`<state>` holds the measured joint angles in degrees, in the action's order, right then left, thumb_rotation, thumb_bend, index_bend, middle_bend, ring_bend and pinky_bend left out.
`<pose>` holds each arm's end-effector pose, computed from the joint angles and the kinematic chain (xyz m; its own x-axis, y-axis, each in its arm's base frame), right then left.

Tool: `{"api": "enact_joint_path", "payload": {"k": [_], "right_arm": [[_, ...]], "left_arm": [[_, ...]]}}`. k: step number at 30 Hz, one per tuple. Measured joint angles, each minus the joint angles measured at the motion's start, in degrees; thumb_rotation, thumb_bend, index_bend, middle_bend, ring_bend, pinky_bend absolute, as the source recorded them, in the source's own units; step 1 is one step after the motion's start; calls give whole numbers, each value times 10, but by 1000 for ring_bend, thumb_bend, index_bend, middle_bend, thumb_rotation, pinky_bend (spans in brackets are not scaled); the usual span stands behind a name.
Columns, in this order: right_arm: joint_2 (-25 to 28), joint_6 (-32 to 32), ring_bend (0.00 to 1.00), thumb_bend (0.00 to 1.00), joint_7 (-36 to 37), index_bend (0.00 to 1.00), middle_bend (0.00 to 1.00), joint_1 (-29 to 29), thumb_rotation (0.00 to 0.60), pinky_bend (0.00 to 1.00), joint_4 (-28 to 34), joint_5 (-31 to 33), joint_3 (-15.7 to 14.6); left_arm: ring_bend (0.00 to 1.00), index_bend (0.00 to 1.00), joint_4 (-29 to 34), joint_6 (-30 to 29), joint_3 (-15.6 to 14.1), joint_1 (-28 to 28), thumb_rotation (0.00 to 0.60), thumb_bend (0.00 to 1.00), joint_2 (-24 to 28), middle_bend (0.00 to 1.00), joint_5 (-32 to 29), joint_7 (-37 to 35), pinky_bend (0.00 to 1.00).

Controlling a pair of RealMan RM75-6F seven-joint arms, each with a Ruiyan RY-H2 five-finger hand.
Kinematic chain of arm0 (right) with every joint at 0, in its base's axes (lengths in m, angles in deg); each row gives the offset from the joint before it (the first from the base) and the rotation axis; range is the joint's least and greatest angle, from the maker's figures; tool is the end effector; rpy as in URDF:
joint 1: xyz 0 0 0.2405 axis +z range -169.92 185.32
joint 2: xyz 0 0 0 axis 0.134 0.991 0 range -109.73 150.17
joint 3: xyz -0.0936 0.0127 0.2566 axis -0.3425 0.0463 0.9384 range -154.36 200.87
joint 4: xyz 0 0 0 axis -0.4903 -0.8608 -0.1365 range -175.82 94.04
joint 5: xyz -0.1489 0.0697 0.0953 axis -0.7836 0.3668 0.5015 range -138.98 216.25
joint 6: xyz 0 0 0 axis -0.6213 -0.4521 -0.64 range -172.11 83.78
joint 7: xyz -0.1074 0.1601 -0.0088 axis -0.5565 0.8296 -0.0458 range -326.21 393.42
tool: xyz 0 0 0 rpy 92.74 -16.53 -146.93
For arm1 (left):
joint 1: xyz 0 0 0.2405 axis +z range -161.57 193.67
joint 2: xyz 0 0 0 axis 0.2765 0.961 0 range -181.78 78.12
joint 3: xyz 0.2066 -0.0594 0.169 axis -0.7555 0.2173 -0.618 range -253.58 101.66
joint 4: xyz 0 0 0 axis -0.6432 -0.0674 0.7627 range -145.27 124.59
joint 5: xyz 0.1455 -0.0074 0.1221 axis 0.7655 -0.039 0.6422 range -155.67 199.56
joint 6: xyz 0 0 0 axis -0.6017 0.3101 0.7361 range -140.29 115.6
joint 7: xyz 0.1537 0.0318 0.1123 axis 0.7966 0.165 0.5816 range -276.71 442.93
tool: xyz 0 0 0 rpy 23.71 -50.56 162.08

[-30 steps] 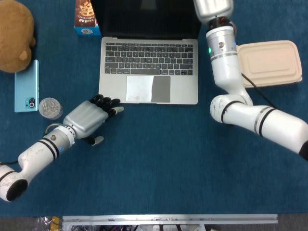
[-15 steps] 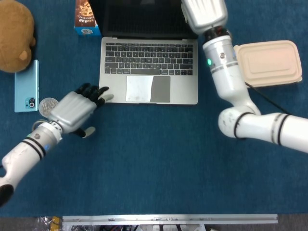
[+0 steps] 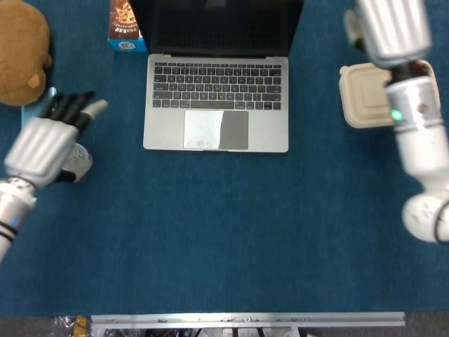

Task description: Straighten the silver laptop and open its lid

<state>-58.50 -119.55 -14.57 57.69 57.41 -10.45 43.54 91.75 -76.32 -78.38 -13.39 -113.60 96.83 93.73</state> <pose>-0.0820 -0.4404 0.1254 0.5889 0.1834 0.7871 -0.7732 -0.1555 0.6147 -0.2405 0.3144 0.1125 0.5065 0.2895 0.8122 0.8565 -0.2771 -0.4354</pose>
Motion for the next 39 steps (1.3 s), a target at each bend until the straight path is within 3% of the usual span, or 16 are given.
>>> {"api": "enact_joint_path", "payload": {"k": [9, 15, 21, 30, 39], "right_arm": [[106, -72, 0, 387, 74, 0, 19, -137, 600, 30, 91, -86, -92], [126, -120, 0, 387, 155, 0, 19, -222, 600, 30, 100, -162, -152], [130, -167, 0, 387, 188, 0, 19, -291, 600, 29, 97, -227, -196], [119, -198, 0, 387, 210, 0, 19, -350, 600, 30, 79, -272, -214], [109, -192, 0, 387, 232, 0, 19, -385, 600, 30, 56, -270, -212]], "left_arm": [[0, 0, 11, -103, 1, 86, 600, 314, 42, 0, 15, -37, 0], [0, 0, 12, -148, -2, 125, 600, 314, 50, 0, 24, -47, 0], [0, 0, 5, -187, -8, 171, 600, 314, 48, 0, 30, -58, 0], [0, 0, -29, -254, -19, 235, 600, 314, 24, 0, 70, -97, 0], [0, 0, -48, -293, -22, 277, 600, 314, 18, 0, 93, -116, 0]]}}
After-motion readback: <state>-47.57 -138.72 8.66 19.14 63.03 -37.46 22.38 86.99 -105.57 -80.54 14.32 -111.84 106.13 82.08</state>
